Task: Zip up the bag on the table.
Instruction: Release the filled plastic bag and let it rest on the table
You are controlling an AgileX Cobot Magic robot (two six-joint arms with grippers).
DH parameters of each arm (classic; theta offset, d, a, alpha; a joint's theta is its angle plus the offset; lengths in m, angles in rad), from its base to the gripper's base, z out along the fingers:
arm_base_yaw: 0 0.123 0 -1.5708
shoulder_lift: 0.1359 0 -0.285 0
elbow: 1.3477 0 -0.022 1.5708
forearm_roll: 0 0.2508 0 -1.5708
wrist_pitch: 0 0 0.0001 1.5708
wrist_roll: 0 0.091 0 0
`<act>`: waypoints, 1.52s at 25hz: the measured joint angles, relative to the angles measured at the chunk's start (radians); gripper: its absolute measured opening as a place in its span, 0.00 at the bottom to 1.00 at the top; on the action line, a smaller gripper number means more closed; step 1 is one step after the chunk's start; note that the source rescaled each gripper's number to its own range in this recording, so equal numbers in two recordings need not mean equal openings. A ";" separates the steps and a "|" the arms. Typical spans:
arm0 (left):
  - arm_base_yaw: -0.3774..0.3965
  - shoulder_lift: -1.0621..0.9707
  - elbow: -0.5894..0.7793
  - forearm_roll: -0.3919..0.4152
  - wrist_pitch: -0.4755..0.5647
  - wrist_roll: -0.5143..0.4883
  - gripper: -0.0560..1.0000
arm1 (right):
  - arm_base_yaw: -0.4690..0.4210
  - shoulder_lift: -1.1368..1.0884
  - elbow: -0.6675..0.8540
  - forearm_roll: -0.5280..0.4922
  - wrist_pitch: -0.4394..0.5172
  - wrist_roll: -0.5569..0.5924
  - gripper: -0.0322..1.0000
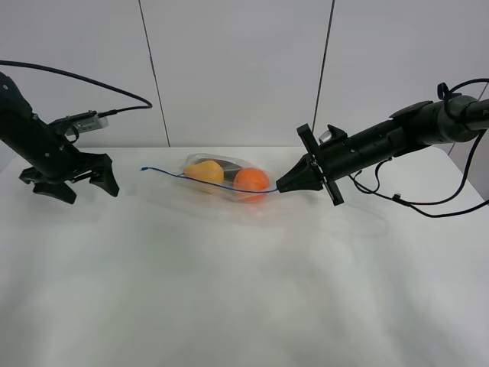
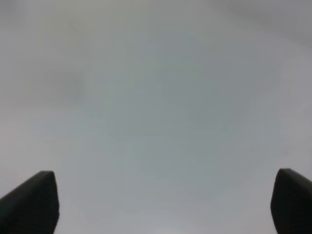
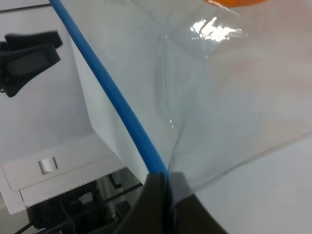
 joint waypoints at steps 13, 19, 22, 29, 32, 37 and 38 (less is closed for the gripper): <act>-0.046 -0.010 -0.065 0.106 0.345 -0.122 1.00 | 0.000 0.000 0.000 0.000 0.000 0.000 0.03; -0.046 -0.141 0.005 0.117 0.346 -0.122 1.00 | 0.000 0.000 0.000 0.000 0.001 0.000 0.03; -0.046 -0.280 0.097 0.127 0.347 -0.122 1.00 | 0.000 0.000 0.000 0.000 0.001 0.000 0.03; -0.046 -0.682 0.350 0.146 0.350 -0.130 1.00 | 0.000 0.000 0.000 0.000 0.001 0.000 0.03; -0.046 -0.864 0.471 0.150 0.351 -0.129 1.00 | 0.000 0.000 0.000 0.000 0.001 0.000 0.03; -0.046 -1.174 0.682 0.161 0.297 -0.153 1.00 | 0.000 0.000 0.000 0.000 0.001 0.000 0.03; -0.046 -1.237 0.715 0.161 0.267 -0.160 1.00 | 0.000 0.000 0.000 0.000 0.001 0.000 0.03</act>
